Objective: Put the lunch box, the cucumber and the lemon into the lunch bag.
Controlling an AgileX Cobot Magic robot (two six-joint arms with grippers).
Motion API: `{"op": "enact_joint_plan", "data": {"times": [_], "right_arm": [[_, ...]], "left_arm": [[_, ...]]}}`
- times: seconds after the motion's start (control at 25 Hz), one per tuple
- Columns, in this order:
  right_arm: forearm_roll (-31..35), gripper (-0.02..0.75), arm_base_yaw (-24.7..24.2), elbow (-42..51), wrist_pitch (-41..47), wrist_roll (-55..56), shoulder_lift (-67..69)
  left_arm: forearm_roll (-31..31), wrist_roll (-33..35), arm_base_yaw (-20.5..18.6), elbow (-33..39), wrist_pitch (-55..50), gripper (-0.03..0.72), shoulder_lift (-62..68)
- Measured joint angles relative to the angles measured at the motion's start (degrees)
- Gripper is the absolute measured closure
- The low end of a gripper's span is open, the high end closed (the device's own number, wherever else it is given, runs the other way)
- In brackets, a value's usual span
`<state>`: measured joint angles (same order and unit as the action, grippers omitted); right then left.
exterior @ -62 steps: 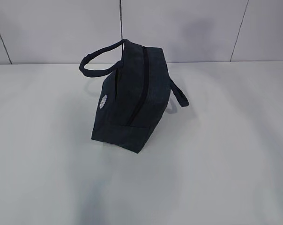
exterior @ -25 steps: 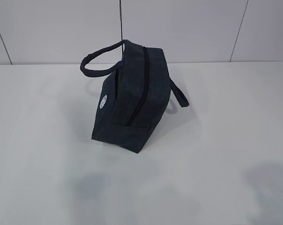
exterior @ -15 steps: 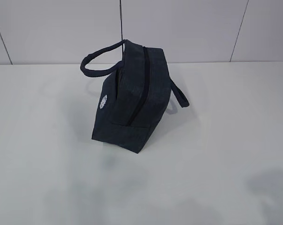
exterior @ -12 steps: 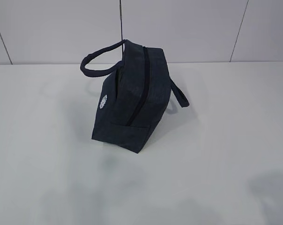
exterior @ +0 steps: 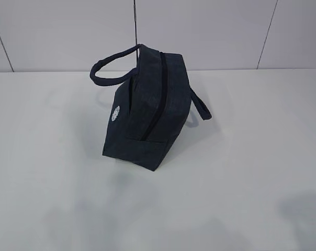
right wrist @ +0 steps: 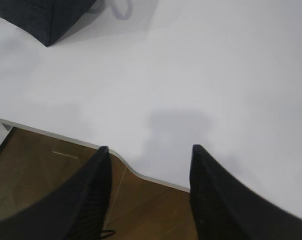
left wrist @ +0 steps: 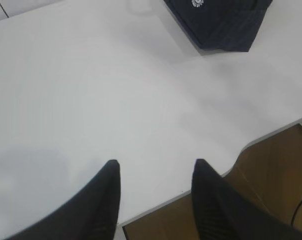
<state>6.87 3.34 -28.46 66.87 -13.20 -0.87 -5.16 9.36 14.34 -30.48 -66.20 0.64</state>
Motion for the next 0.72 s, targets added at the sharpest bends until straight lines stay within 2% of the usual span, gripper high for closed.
{"op": "enact_joint_plan", "data": {"times": [0.72], "right_arm": [[-0.10, 0.356, 0.00, 0.00, -0.02, 0.12, 0.00]], "left_arm": [[0.09, 0.00, 0.00, 1.04, 2.20, 0.372, 0.00]]}}
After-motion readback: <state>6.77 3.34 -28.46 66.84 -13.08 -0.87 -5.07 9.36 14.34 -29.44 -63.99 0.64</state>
